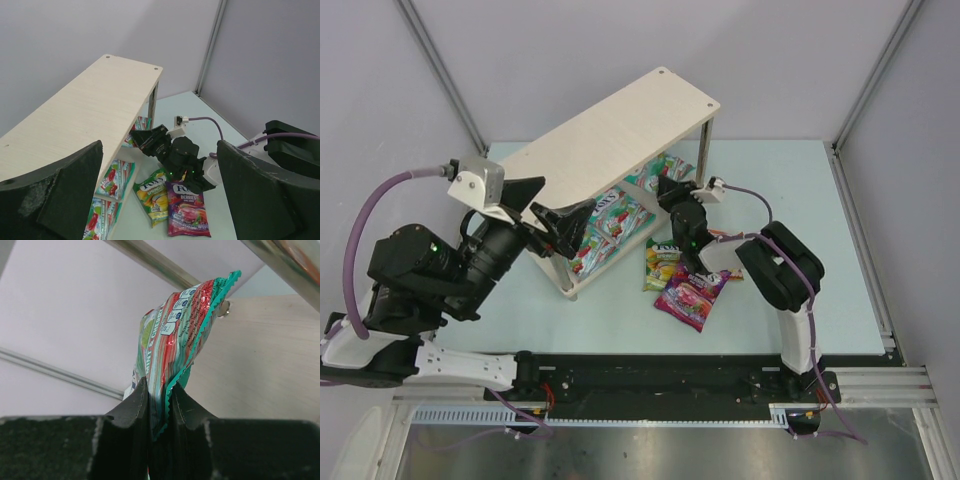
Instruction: Place and organize the candy bags onto the shelf
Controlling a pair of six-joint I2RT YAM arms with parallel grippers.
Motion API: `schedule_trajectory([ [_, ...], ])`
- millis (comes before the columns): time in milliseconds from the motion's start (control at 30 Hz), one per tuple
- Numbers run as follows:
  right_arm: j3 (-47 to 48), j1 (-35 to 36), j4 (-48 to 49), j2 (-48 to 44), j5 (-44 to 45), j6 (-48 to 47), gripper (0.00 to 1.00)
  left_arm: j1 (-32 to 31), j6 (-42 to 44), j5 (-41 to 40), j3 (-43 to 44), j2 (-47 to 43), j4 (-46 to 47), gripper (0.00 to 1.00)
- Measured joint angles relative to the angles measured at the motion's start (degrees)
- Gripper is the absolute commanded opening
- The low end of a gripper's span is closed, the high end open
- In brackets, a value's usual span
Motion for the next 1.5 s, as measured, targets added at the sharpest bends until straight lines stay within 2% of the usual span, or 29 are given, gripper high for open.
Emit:
schedule_trajectory([
  [200,1.5,-0.6,-1.7,3.7,1.2,2.4,0.01,0.0,-0.3,0.0,-1.4,-0.6,0.0,1.00],
  [400,1.8,-0.6,-3.3,5.3,1.5,4.7,0.07,0.0,-0.6,-0.1,-2.1,-1.0,0.1,1.00],
  [433,1.8,-0.7,-3.5,5.6,1.5,5.0,0.11,0.0,-1.0,-0.1,-2.3,-1.1,0.0,1.00],
  [467,1.9,-0.7,-3.5,5.7,1.5,5.3,0.20,0.0,-1.2,-0.1,-2.3,-1.2,0.0,1.00],
  [567,2.0,-0.7,-4.1,6.3,1.4,6.1,0.34,0.0,-1.5,-0.1,-2.7,-1.4,0.1,1.00],
  [1033,2.5,-0.5,-5.2,6.5,1.4,6.0,0.70,0.0,-4.7,0.0,-3.3,-2.1,1.7,1.00],
  [1267,-0.7,0.4,-5.4,3.3,1.0,5.3,0.75,0.0,-7.5,2.0,1.9,0.5,1.9,1.00],
  [1500,-7.1,1.3,-5.1,-1.1,1.2,4.1,0.76,0.0,-9.5,4.9,3.0,1.1,2.2,1.00],
])
